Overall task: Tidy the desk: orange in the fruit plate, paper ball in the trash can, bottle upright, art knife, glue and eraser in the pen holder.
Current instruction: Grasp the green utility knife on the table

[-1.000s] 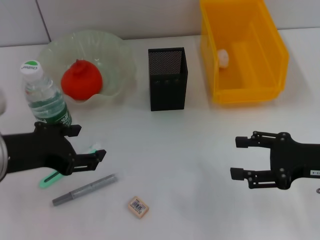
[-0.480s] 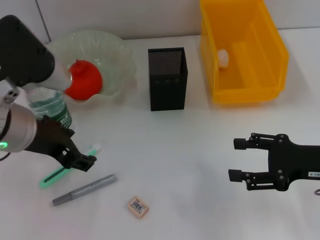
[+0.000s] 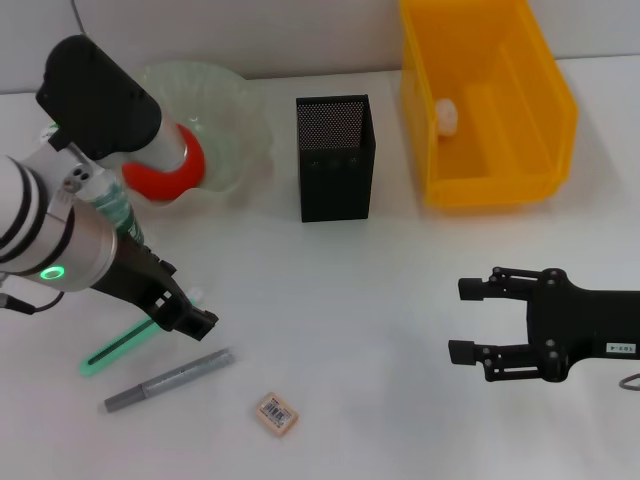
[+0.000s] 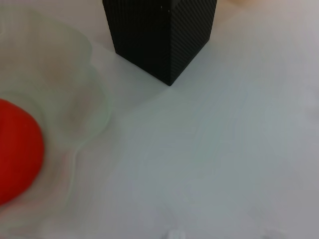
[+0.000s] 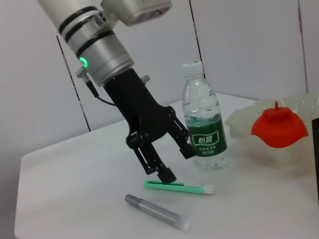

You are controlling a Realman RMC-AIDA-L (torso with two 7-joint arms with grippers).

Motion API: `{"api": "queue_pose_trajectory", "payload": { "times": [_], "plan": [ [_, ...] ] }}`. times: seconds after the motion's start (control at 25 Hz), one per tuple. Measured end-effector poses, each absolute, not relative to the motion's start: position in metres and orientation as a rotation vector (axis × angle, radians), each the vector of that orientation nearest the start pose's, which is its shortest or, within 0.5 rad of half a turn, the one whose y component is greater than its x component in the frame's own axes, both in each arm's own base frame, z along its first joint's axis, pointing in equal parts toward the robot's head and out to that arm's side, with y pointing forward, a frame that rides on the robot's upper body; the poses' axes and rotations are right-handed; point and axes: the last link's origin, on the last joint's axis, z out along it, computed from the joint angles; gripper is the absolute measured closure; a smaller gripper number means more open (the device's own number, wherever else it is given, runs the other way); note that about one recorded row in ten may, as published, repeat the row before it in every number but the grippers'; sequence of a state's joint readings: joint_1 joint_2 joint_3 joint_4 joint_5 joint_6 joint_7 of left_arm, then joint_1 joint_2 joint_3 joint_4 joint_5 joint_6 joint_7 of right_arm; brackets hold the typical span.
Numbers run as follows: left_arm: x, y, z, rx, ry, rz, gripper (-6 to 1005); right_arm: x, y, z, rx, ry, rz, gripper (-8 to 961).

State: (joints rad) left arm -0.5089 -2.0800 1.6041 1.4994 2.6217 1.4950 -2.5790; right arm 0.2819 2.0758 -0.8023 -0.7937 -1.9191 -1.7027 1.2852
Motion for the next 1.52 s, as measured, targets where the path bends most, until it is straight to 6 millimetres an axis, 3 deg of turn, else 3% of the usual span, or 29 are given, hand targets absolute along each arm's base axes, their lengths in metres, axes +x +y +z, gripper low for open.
{"api": "queue_pose_trajectory", "payload": {
  "times": [0.52,0.84,1.52],
  "plan": [
    [-0.174,0.339,-0.030,-2.631,-0.682,0.607,219,0.298,0.261,0.012,-2.776,0.560,0.702,149],
    [-0.180,0.345,-0.031,-2.596,-0.678,0.638,568,0.298,0.260,0.011,-2.780,0.560,0.709,149],
    [-0.190,0.354,-0.037,-2.576,-0.717,0.679,489,0.301,0.255,0.009,-2.792,0.581,0.701,150]
  ]
}}
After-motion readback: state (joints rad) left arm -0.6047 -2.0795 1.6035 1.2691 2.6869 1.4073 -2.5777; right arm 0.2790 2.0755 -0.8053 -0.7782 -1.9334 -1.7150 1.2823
